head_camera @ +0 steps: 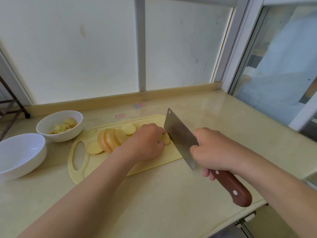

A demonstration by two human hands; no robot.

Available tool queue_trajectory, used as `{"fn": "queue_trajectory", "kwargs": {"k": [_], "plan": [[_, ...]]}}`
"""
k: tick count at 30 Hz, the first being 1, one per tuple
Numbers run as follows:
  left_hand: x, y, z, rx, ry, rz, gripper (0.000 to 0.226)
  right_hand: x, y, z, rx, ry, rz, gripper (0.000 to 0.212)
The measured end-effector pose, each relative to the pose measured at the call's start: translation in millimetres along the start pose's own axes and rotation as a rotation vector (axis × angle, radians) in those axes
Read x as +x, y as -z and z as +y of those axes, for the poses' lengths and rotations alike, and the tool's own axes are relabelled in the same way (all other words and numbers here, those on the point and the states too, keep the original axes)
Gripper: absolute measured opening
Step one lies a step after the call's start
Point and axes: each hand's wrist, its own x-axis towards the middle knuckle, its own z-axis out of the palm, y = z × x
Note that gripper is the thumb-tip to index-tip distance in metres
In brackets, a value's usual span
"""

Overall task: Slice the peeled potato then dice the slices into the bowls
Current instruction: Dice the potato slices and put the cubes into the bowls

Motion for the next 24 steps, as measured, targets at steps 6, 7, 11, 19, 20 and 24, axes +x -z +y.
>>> {"fn": "queue_trajectory", "kwargs": {"k": [6,7,11,19,20,24], "plan": [[-3,-4,20,0.071,0.126,0.088,0.032,8,-8,-16,0.044,0.000,0.020,0.013],[-4,-5,23,0.096,0.143,0.105,0.029,10,-8,-19,0.044,0.002,0.021,0.015],[-7,-8,30,0.177,0.181,0.112,0.036,18,-6,-25,0.032,0.012,0.009,0.027],[-11,4,32,0.078,0.220,0.089,0.018,30,-3,-21,0.055,0.018,-0.001,0.031],[-12,4,33,0.092,0.227,0.095,0.028,30,-3,-20,0.059,0.024,-0.007,0.029],[-14,1,36,0.170,0.202,0.113,0.034,35,-2,-20,0.034,0.051,-0.007,0.026]]}}
